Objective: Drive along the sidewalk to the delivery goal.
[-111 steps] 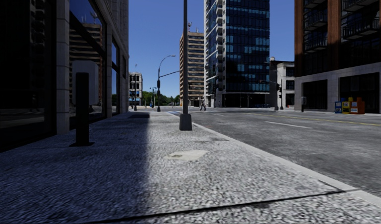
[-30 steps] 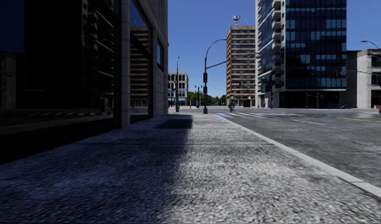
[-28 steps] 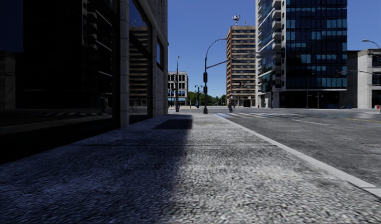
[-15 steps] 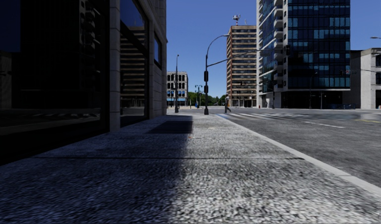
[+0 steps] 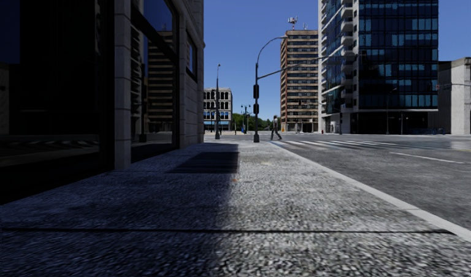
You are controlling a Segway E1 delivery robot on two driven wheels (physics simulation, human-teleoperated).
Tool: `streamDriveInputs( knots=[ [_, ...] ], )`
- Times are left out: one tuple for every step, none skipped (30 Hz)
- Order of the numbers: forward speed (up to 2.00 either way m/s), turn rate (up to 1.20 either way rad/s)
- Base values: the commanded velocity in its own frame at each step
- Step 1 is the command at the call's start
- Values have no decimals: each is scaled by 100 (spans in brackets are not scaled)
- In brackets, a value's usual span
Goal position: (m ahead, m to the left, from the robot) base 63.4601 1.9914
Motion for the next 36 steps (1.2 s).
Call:
streamDriveInputs(
  knots=[
    [200,0],
    [200,0],
    [200,0],
    [200,0],
    [200,0],
    [200,0],
    [200,0],
    [200,0],
    [200,0],
    [200,0],
    [200,0],
    [200,0],
    [200,0],
    [200,0],
    [200,0],
    [200,0],
    [200,0],
    [200,0],
    [200,0],
    [200,0],
    [200,0],
    [200,0],
    [200,0],
    [200,0],
    [200,0],
    [200,0],
    [200,0],
    [200,0],
    [200,0],
    [200,0],
    [200,0],
    [200,0],
    [200,0],
    [200,0],
    [200,0],
    [200,0]
  ],
)
